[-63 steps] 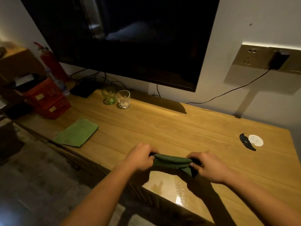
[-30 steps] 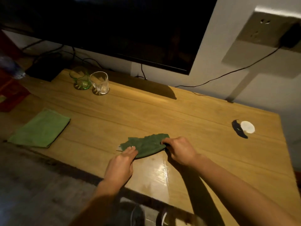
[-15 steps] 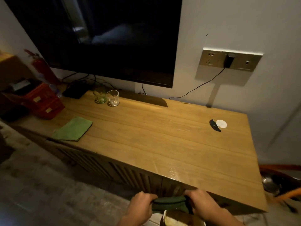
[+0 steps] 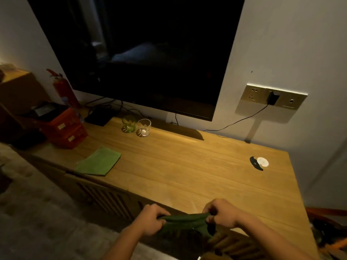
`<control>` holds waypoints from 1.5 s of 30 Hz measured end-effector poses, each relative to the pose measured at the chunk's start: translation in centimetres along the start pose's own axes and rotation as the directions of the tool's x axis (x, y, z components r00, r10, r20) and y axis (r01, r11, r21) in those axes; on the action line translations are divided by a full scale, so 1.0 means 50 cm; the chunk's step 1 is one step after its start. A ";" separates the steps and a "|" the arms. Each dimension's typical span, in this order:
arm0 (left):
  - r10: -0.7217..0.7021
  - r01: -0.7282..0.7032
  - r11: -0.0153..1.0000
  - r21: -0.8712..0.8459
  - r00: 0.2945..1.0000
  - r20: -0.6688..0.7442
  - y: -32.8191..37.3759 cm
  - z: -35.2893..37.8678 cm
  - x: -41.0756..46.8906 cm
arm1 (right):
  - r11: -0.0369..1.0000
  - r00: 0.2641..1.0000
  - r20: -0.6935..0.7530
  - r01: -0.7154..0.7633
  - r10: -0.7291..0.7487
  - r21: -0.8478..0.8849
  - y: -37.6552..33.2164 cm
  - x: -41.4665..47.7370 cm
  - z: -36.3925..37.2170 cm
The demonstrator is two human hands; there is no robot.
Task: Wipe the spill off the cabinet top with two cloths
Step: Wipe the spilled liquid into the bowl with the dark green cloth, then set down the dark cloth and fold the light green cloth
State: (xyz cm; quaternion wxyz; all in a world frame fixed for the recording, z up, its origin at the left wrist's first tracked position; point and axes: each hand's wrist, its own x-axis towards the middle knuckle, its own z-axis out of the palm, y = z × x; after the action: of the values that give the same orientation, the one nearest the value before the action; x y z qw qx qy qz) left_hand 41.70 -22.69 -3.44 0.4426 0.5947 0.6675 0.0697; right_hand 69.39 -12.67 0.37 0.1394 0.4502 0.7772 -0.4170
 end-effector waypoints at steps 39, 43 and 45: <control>-0.375 0.121 0.862 -0.492 0.806 -0.459 -0.600 -0.872 0.530 | 0.388 0.959 0.035 -0.147 0.282 0.910 -0.553 1.003 -0.141; -0.415 0.221 0.872 -0.436 0.807 -0.421 -0.634 -0.850 0.575 | 0.685 0.947 -0.065 -0.179 0.315 0.706 -0.535 1.060 -0.129; -0.410 0.228 0.883 -0.410 0.800 -0.438 -0.648 -0.841 0.585 | 0.898 0.963 -0.144 -0.149 0.226 0.415 -0.531 1.069 -0.139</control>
State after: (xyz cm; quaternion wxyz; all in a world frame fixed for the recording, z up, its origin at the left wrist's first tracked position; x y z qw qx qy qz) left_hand -7.48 11.39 -13.20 0.3493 0.3465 0.8303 0.2617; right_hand 19.12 17.36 -13.15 0.0101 0.5795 0.6379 -0.5072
